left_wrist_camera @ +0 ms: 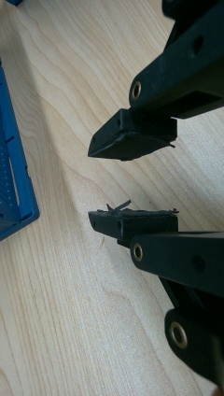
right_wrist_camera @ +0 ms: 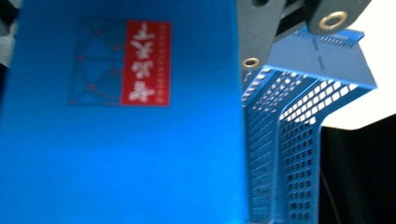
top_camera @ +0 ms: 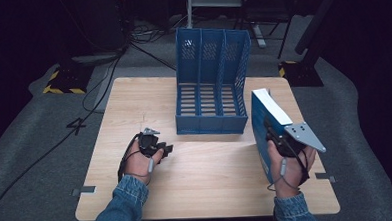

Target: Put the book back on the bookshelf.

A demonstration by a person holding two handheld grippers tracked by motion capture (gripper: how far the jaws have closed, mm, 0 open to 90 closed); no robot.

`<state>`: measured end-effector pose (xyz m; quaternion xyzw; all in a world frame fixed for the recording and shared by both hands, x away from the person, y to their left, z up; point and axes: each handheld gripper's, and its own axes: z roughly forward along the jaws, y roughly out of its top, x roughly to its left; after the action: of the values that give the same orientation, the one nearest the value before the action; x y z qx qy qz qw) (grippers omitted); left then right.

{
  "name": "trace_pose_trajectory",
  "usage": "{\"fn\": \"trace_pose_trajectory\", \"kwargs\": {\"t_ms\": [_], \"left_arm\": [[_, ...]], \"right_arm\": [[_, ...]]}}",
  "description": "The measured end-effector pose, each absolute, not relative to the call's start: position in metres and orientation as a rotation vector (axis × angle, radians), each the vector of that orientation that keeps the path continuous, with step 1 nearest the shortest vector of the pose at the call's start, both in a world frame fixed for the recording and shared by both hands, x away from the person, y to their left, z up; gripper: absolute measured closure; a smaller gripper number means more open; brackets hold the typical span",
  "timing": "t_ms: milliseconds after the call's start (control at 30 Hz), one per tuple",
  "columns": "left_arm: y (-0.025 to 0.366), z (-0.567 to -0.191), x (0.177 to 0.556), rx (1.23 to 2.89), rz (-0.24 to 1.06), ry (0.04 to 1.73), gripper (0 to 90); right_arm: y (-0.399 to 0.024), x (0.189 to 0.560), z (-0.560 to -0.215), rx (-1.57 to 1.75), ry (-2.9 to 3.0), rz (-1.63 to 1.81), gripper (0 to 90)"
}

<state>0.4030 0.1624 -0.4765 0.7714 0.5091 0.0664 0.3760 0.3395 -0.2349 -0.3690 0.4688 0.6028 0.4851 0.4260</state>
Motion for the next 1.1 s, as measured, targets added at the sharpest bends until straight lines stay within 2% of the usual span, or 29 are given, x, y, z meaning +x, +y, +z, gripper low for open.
{"fn": "trace_pose_trajectory", "kwargs": {"t_ms": [433,600,800,1100], "left_arm": [[0.160,-0.478,0.401,2.006,0.208,1.304,62.9],[0.159,-0.484,0.392,2.023,0.284,1.312,57.7],[0.179,-0.489,0.386,2.034,0.403,1.328,49.7],[0.200,-0.496,0.387,2.040,0.467,1.361,41.4]], "right_arm": [[-0.271,0.340,-0.365,1.310,1.373,1.274,61.5],[-0.273,0.342,-0.364,1.330,1.367,1.291,61.6],[-0.274,0.343,-0.359,1.364,1.337,1.268,61.6],[-0.267,0.348,-0.347,1.368,1.325,1.249,61.6]]}}
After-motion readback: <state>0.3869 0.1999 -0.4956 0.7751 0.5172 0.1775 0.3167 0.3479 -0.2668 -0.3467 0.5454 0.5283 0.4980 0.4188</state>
